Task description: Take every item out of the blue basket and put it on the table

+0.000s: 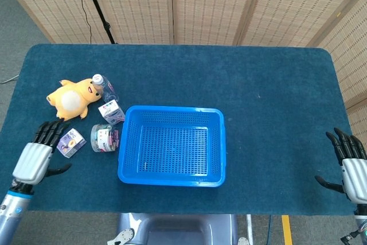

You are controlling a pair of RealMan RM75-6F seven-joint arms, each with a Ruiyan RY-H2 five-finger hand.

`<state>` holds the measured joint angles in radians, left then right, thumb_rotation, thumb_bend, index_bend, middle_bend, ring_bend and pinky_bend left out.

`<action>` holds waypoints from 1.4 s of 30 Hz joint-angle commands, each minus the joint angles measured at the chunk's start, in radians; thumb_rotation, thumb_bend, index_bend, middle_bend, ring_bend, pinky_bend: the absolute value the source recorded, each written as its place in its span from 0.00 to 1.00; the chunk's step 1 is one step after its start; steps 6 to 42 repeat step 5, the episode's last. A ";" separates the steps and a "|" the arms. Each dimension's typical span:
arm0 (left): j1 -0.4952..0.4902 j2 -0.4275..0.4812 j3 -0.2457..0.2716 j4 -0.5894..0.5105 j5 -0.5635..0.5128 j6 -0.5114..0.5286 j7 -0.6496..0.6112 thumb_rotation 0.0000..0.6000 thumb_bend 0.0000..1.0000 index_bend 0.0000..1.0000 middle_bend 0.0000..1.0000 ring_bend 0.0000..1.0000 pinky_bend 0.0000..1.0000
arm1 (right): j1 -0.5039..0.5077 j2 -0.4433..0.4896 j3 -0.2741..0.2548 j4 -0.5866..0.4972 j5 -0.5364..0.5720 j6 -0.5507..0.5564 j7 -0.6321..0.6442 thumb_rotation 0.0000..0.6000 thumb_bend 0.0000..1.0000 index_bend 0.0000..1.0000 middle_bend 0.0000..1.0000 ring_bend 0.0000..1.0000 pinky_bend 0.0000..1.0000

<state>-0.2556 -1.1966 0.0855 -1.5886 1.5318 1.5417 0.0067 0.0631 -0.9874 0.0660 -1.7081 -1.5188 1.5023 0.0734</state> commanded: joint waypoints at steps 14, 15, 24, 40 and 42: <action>0.116 0.081 0.007 -0.103 0.005 0.120 0.089 1.00 0.05 0.00 0.00 0.00 0.00 | -0.012 -0.052 0.015 0.049 -0.030 0.065 -0.055 1.00 0.00 0.00 0.00 0.00 0.00; 0.116 0.081 0.007 -0.103 0.005 0.120 0.089 1.00 0.05 0.00 0.00 0.00 0.00 | -0.012 -0.052 0.015 0.049 -0.030 0.065 -0.055 1.00 0.00 0.00 0.00 0.00 0.00; 0.116 0.081 0.007 -0.103 0.005 0.120 0.089 1.00 0.05 0.00 0.00 0.00 0.00 | -0.012 -0.052 0.015 0.049 -0.030 0.065 -0.055 1.00 0.00 0.00 0.00 0.00 0.00; 0.116 0.081 0.007 -0.103 0.005 0.120 0.089 1.00 0.05 0.00 0.00 0.00 0.00 | -0.012 -0.052 0.015 0.049 -0.030 0.065 -0.055 1.00 0.00 0.00 0.00 0.00 0.00; 0.116 0.081 0.007 -0.103 0.005 0.120 0.089 1.00 0.05 0.00 0.00 0.00 0.00 | -0.012 -0.052 0.015 0.049 -0.030 0.065 -0.055 1.00 0.00 0.00 0.00 0.00 0.00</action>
